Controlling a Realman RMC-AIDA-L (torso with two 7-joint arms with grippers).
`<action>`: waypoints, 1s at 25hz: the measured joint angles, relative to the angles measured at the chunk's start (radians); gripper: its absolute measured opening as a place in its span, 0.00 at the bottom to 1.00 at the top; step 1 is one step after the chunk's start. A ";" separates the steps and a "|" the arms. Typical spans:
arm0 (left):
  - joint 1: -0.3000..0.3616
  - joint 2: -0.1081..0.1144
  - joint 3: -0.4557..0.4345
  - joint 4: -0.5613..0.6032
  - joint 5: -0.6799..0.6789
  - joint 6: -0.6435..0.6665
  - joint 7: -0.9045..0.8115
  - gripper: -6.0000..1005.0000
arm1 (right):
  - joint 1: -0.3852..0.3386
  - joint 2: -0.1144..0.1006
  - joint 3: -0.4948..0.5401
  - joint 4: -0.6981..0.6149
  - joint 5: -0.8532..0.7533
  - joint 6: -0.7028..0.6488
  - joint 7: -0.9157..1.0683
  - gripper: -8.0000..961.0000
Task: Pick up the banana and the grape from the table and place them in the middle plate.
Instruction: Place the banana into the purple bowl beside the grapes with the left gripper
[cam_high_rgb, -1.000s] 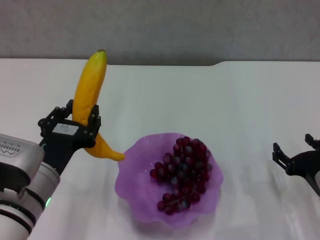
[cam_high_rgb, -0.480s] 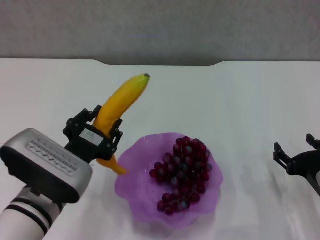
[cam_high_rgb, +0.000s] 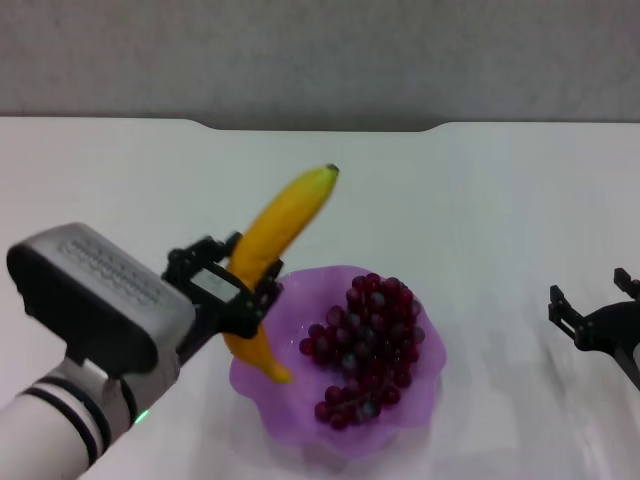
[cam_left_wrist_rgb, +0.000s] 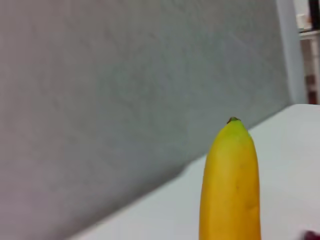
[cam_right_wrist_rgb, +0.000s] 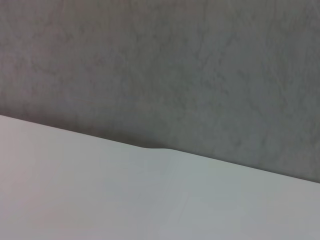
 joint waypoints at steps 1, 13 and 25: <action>0.000 -0.001 -0.032 -0.028 -0.027 -0.088 -0.009 0.50 | 0.000 0.000 0.000 0.000 0.000 0.000 0.000 0.93; -0.212 -0.002 -0.227 -0.019 0.094 -0.653 -0.556 0.50 | 0.001 0.000 -0.002 0.005 -0.004 0.000 0.000 0.93; -0.393 -0.005 -0.237 0.119 0.296 -0.778 -1.040 0.50 | 0.007 0.002 -0.006 0.005 -0.006 0.000 -0.001 0.93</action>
